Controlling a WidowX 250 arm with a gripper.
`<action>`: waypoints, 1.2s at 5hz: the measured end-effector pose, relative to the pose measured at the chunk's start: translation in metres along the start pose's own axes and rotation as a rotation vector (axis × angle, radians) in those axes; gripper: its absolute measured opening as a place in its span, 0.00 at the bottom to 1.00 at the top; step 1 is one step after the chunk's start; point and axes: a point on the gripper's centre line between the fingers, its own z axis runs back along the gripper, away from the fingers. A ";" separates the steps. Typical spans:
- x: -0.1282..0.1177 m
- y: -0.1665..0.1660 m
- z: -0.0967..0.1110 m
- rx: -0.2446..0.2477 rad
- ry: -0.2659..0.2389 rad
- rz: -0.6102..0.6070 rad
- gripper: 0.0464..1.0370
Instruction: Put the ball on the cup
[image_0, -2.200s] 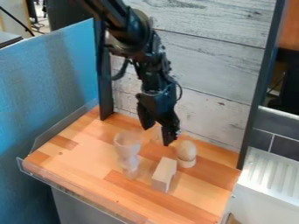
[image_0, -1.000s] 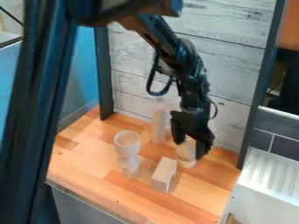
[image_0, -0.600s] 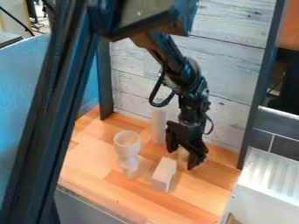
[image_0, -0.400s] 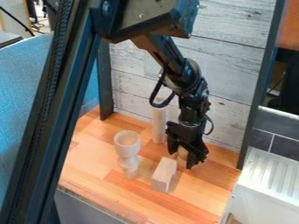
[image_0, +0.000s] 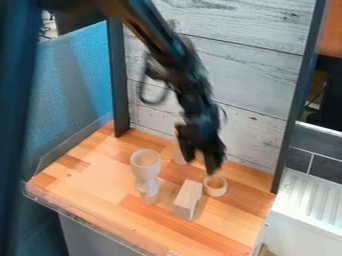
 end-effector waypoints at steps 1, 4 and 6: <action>-0.014 0.008 0.055 -0.044 -0.078 0.044 0.75; -0.064 0.028 0.109 0.150 0.262 0.081 0.75; -0.071 0.041 0.084 0.194 0.387 0.107 0.75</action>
